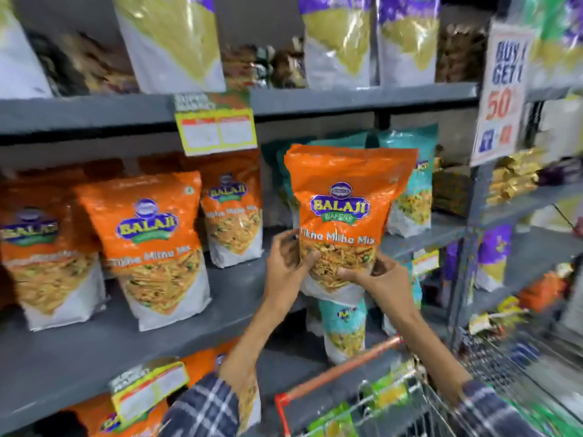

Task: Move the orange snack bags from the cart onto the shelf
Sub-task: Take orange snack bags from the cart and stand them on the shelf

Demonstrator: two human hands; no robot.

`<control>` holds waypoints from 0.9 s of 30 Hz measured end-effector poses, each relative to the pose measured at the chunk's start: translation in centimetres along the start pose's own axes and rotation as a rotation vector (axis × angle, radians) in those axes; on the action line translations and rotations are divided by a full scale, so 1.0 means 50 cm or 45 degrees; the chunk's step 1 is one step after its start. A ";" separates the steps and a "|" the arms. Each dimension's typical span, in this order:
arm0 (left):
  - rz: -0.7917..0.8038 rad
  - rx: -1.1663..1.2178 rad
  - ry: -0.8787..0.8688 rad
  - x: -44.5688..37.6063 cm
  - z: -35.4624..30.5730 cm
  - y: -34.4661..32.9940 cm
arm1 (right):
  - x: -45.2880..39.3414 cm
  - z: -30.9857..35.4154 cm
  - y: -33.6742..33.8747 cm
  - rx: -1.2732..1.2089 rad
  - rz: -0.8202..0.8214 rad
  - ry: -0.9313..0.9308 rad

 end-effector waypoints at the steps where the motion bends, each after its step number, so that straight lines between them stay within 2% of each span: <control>1: -0.040 -0.011 -0.009 -0.021 -0.006 0.013 | -0.023 0.001 -0.019 0.004 -0.008 -0.006; 9: -0.174 -0.066 0.092 -0.134 0.057 0.072 | -0.136 -0.056 -0.115 0.105 -0.045 -0.109; 16: -0.192 -0.062 0.152 -0.149 0.081 0.084 | -0.120 -0.057 -0.132 0.171 -0.150 0.013; 19: -0.153 -0.078 0.158 -0.119 0.078 0.083 | -0.095 -0.049 -0.131 0.138 -0.105 0.014; 21: -0.155 -0.115 0.165 -0.088 0.066 0.087 | -0.066 -0.043 -0.124 0.158 -0.155 0.028; 24: -0.162 -0.119 0.113 -0.008 0.041 0.114 | 0.004 -0.024 -0.124 0.169 -0.325 0.189; 27: -0.199 -0.158 0.033 0.110 0.007 0.167 | 0.084 -0.009 -0.177 0.121 -0.291 0.369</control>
Point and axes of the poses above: each hand's wrist, its own x-axis away from the middle knuckle, its own y-axis out of the back of the hand, z = x × y, the point moved 6 cm from there along -x, towards the middle knuckle, and after that the axes turned 4 degrees about y, right-handed, at the moved point
